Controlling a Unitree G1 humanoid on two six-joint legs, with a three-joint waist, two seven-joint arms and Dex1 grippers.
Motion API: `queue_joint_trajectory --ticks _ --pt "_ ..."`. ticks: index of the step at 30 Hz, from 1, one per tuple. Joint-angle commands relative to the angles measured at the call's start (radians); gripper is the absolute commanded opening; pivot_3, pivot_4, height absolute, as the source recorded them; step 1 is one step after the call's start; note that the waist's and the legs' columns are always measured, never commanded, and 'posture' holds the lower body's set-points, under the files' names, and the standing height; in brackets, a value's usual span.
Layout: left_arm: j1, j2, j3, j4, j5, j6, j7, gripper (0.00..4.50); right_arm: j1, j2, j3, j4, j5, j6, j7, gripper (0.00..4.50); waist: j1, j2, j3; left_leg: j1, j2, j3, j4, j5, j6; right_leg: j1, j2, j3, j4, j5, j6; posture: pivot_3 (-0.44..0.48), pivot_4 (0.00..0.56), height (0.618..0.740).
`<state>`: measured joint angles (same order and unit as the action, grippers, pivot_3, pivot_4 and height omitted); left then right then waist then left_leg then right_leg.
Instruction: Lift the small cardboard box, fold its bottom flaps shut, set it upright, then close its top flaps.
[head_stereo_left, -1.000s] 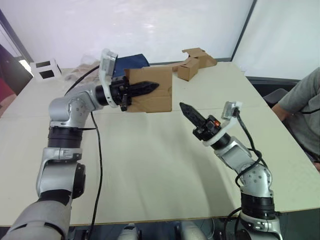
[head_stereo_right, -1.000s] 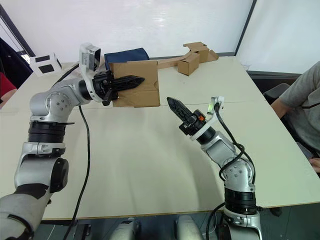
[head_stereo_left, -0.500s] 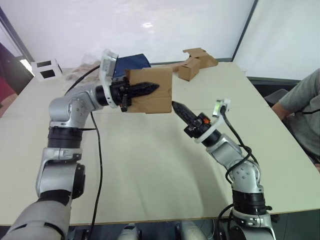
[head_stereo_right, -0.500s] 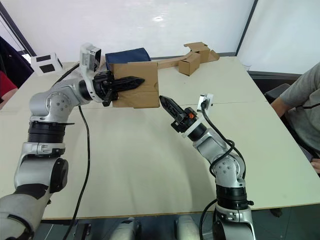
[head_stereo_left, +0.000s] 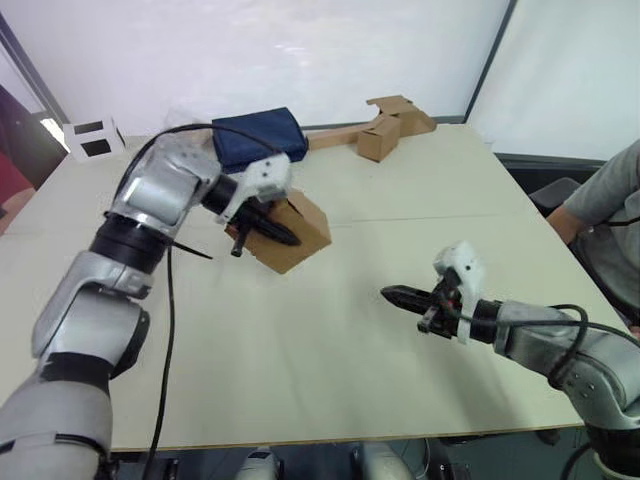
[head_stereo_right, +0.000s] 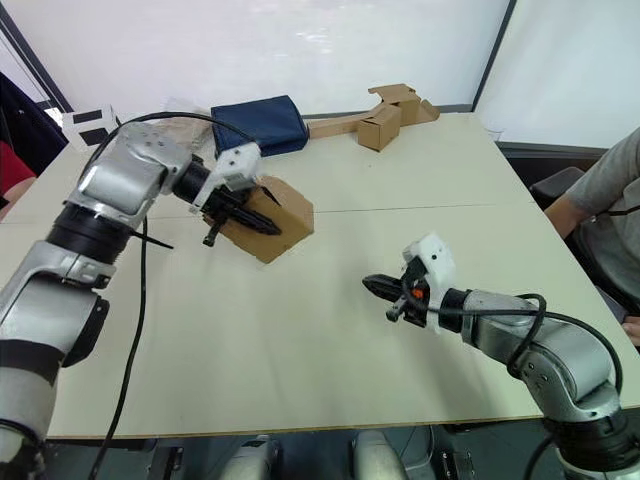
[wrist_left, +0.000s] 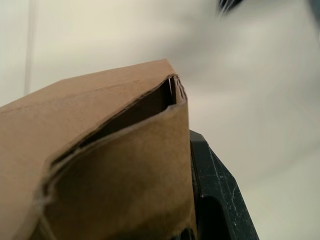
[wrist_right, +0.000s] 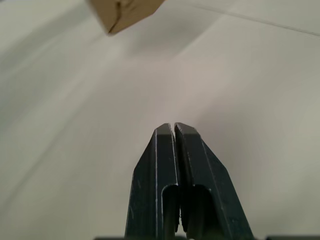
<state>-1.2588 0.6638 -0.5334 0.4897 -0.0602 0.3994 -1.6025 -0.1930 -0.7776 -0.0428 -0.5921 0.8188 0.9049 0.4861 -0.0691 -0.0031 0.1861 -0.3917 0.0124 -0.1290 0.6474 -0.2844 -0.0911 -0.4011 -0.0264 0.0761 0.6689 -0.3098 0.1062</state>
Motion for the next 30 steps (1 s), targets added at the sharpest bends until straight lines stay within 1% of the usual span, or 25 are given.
queue_joint_trajectory --ticks 1,3,5,7,8,9,10,13,16,19,21,23,25,26,27,28,29,30 --pt "-0.025 0.020 -0.101 -0.026 0.009 -0.057 -0.012 0.00 -0.010 -0.001 0.038 -0.073 -0.045 -0.012 -0.005 0.06 -0.001 0.000 0.000 0.000 0.000 0.000 0.000 0.000 0.000 0.000 0.000 0.000 0.000 0.000 0.000 0.000 0.150 0.740" --pt "-0.025 -0.004 -0.162 -0.041 0.025 -0.061 -0.012 0.00 -0.018 0.005 0.080 -0.116 -0.085 -0.015 -0.020 0.06 0.001 0.000 0.000 0.000 0.000 0.000 0.000 0.000 0.000 0.000 0.000 0.000 0.000 0.000 0.000 0.000 0.150 0.740" --pt "-0.027 -0.012 -0.206 -0.065 0.005 -0.054 -0.012 0.00 -0.018 0.023 0.104 -0.141 -0.108 -0.017 -0.038 0.06 0.004 0.000 0.000 0.000 0.000 0.000 0.000 0.000 0.000 0.000 0.000 0.000 0.000 0.000 0.000 0.000 0.150 0.740" --pt "-0.041 -0.003 -0.252 -0.099 -0.047 -0.003 -0.012 0.59 0.005 0.034 0.135 -0.131 -0.173 -0.042 -0.060 0.00 0.009 -0.001 0.001 -0.001 0.000 0.000 0.001 0.000 0.000 0.000 -0.001 0.000 0.000 0.000 0.000 0.000 0.150 0.740" --pt "-0.047 -0.001 -0.265 -0.108 -0.062 0.016 -0.012 0.68 0.014 0.033 0.147 -0.125 -0.199 -0.049 -0.065 0.00 0.009 -0.001 0.000 -0.001 0.000 0.000 0.001 0.000 0.000 0.000 0.000 0.000 0.000 0.000 0.000 0.000 0.150 0.740" --pt "-0.055 -0.002 -0.272 -0.110 -0.074 0.026 -0.012 1.08 0.019 0.033 0.156 -0.120 -0.218 -0.053 -0.067 0.00 0.009 -0.001 0.001 -0.001 0.000 0.000 0.001 0.000 0.000 0.000 0.000 0.000 0.000 0.000 0.000 0.000 0.150 0.740" --pt "-0.072 -0.005 -0.269 -0.103 -0.091 0.037 -0.012 1.39 0.021 0.034 0.159 -0.117 -0.227 -0.054 -0.065 0.00 0.011 -0.001 0.001 -0.001 0.000 0.000 0.001 0.000 0.000 0.000 0.000 0.000 0.000 0.000 0.000 0.000 0.150 0.740" --pt "-0.120 -0.005 -0.258 -0.090 -0.139 0.061 -0.012 1.39 0.025 0.041 0.157 -0.109 -0.242 -0.060 -0.052 0.00 0.011 -0.001 0.001 -0.001 0.000 0.000 0.001 0.000 0.000 0.000 0.000 0.000 0.001 0.000 0.000 0.000 0.150 0.740" --pt "-0.172 0.007 -0.210 -0.082 -0.197 0.120 -0.012 1.39 0.023 0.039 0.156 -0.089 -0.256 -0.069 -0.023 0.00 0.011 -0.001 0.001 -0.001 0.000 0.000 0.001 0.000 0.000 0.000 0.000 0.000 0.001 0.000 0.000 0.000 0.150 0.740" --pt "-0.208 0.086 -0.162 -0.091 -0.295 0.160 -0.012 1.39 0.005 0.037 0.150 -0.045 -0.271 -0.092 0.016 0.00 0.005 -0.001 0.001 -0.001 0.000 0.000 0.001 0.000 0.000 0.000 0.000 0.000 0.001 0.000 0.000 0.000 0.150 0.740" --pt "-0.197 0.126 -0.107 -0.100 -0.313 0.188 -0.012 1.39 -0.008 0.046 0.144 -0.008 -0.286 -0.123 0.036 0.00 -0.004 -0.001 0.001 0.000 0.000 0.000 0.000 0.000 0.000 0.000 0.000 0.000 0.001 0.000 0.000 0.000 0.150 0.740" --pt "-0.174 0.135 -0.044 -0.100 -0.299 0.225 -0.011 1.39 -0.018 0.061 0.137 0.028 -0.303 -0.155 0.043 0.00 -0.003 -0.001 0.001 0.001 0.001 0.000 0.000 0.000 0.001 0.000 0.001 0.000 0.001 0.000 0.000 0.000 0.150 0.740" --pt "-0.138 0.145 0.017 -0.115 -0.304 0.270 0.026 1.39 -0.026 0.088 0.124 0.072 -0.323 -0.197 0.041 0.00 0.000 -0.001 0.001 0.001 0.001 0.000 0.000 0.000 0.001 0.000 0.001 0.000 0.002 0.000 0.000 0.000 0.150 0.740" --pt "-0.082 0.159 0.073 -0.129 -0.302 0.280 0.097 1.39 -0.036 0.121 0.113 0.116 -0.337 -0.235 0.028 0.00 0.002 -0.001 0.001 0.001 0.001 0.000 0.001 0.000 0.001 0.000 0.001 0.000 0.002 0.000 0.000 0.000 0.150 0.740" --pt "-0.020 0.171 0.134 -0.149 -0.300 0.297 0.177 0.89 -0.043 0.153 0.098 0.156 -0.348 -0.278 0.017 0.00 0.002 -0.001 0.001 0.000 0.001 0.000 0.001 0.000 0.000 0.000 0.000 0.000 0.002 0.000 0.000 0.000 0.150 0.740" --pt "0.077 0.187 0.209 -0.185 -0.285 0.241 0.269 0.77 -0.052 0.176 0.097 0.196 -0.368 -0.303 0.003 0.00 0.000 0.000 0.000 0.002 0.001 0.000 0.001 0.000 0.001 0.002 0.000 0.000 0.001 0.000 0.000 0.000 0.150 0.740" --pt "0.158 0.200 0.270 -0.222 -0.271 0.220 0.346 0.34 -0.060 0.195 0.097 0.231 -0.388 -0.325 -0.004 0.00 -0.003 0.001 -0.001 0.003 0.001 0.000 0.001 0.000 0.000 0.002 0.000 0.000 0.001 0.000 0.000 0.000 0.150 0.740" --pt "0.239 0.203 0.341 -0.268 -0.277 0.234 0.416 0.01 -0.066 0.212 0.095 0.264 -0.402 -0.347 -0.007 0.00 -0.004 0.001 -0.001 0.004 0.001 0.001 0.001 0.000 0.001 0.002 0.000 0.002 0.002 0.000 0.000 0.000 0.150 0.740"
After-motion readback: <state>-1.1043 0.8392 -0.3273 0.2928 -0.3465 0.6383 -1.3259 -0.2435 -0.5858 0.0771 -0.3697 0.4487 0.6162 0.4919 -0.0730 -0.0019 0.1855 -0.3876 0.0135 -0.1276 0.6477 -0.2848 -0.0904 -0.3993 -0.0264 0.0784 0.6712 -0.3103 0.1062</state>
